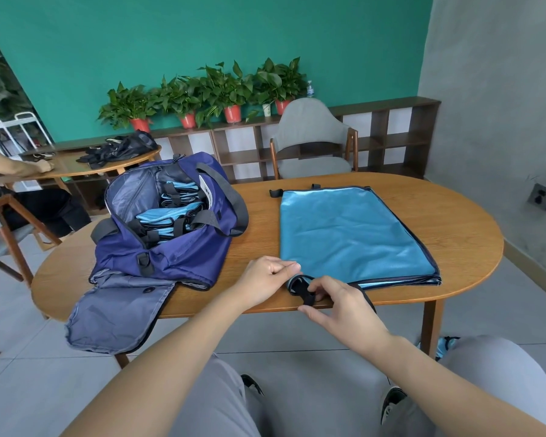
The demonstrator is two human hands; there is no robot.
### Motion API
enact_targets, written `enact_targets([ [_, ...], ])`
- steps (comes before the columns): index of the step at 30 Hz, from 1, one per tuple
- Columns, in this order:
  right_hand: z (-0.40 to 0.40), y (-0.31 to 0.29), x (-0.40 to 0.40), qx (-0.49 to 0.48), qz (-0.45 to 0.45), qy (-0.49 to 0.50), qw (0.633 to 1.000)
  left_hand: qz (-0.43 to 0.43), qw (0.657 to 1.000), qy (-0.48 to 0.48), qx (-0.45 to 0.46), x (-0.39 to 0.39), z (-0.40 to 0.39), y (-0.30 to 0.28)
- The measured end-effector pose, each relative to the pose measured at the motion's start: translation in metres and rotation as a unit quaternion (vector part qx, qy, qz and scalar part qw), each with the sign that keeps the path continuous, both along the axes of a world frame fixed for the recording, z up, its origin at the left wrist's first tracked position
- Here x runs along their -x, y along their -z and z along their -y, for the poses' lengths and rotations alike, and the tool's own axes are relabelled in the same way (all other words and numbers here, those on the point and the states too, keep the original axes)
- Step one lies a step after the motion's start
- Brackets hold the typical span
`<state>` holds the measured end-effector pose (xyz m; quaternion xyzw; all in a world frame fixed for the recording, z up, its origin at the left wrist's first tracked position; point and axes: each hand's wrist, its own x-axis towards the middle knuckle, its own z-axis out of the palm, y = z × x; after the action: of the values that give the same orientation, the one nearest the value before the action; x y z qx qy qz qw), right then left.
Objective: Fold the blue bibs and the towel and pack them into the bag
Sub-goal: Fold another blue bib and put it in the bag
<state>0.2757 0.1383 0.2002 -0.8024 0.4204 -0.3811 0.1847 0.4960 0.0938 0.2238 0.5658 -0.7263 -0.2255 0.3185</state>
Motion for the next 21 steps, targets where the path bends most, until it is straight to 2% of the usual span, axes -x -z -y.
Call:
enact_targets([
  [6,-0.002,0.004,-0.001,0.062,-0.033,-0.018,0.997,-0.01,1.0,0.004,-0.004,0.0,-0.002,0.001],
  [13,-0.01,0.007,0.005,-0.013,0.021,-0.09,0.996,0.023,1.0,0.0,-0.005,-0.001,-0.001,0.004],
  [21,-0.024,0.005,0.002,-0.027,0.073,-0.115,0.99,0.048,0.999,-0.011,-0.002,0.005,-0.008,-0.002],
])
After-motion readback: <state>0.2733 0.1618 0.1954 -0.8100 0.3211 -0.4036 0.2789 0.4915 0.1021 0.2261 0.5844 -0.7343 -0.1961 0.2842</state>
